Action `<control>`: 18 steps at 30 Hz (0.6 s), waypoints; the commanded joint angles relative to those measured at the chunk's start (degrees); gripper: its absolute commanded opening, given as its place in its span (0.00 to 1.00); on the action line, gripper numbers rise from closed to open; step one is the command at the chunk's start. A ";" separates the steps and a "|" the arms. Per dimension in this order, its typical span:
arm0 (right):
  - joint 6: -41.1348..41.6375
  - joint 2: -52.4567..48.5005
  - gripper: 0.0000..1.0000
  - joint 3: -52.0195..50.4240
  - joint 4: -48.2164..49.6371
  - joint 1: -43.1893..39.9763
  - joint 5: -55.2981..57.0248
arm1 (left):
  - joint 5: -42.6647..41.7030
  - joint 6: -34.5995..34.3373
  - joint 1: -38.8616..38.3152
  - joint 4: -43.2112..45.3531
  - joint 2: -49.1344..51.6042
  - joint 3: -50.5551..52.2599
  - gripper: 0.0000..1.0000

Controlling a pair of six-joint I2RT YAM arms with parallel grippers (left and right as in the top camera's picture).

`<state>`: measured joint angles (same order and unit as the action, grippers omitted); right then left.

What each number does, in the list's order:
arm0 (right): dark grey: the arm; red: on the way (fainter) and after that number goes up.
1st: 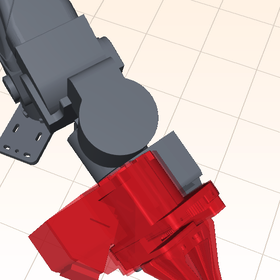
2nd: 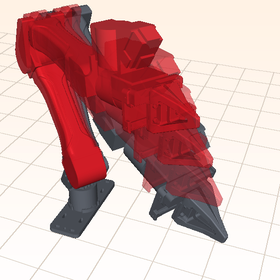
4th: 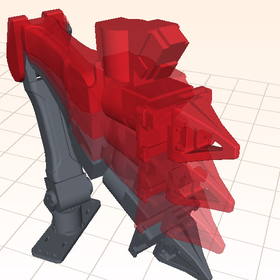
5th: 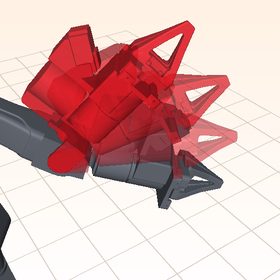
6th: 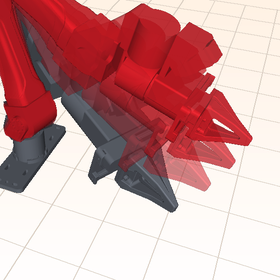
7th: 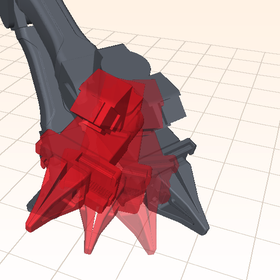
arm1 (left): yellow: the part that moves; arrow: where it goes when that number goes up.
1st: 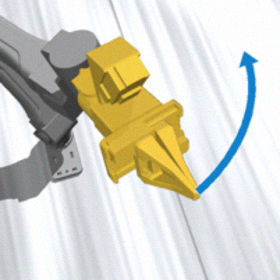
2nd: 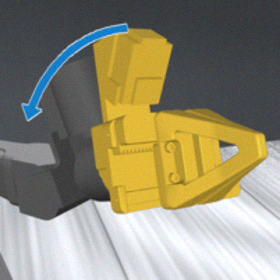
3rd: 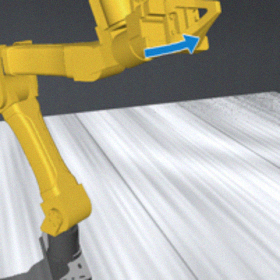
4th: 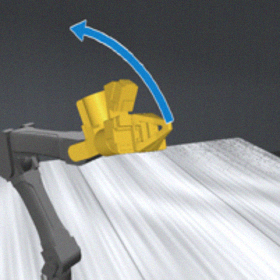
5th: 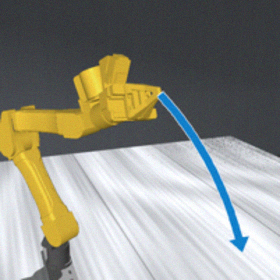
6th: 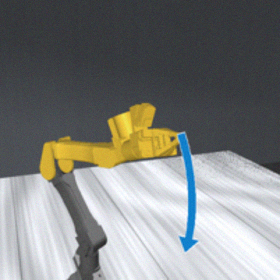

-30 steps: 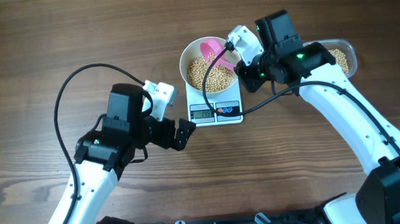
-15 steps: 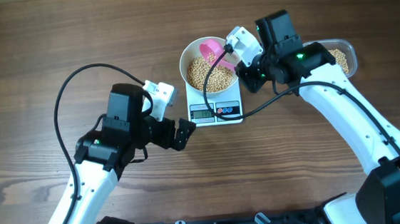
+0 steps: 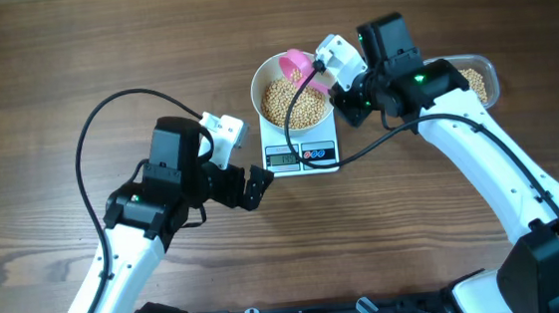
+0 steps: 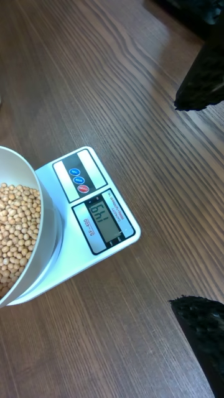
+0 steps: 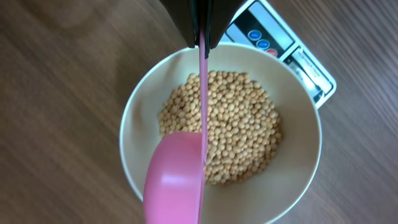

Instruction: Scoop item into bowl and weigh 150g on scale

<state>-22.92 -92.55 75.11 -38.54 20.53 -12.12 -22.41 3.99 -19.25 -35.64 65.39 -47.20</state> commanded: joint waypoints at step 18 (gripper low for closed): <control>-1.05 1.81 0.04 1.55 -0.11 0.09 0.76 | -0.68 0.26 -0.24 0.22 0.31 0.17 1.00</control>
<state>-22.92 -92.55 75.13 -38.61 20.53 -11.90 -22.41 3.99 -19.25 -35.64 65.39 -47.20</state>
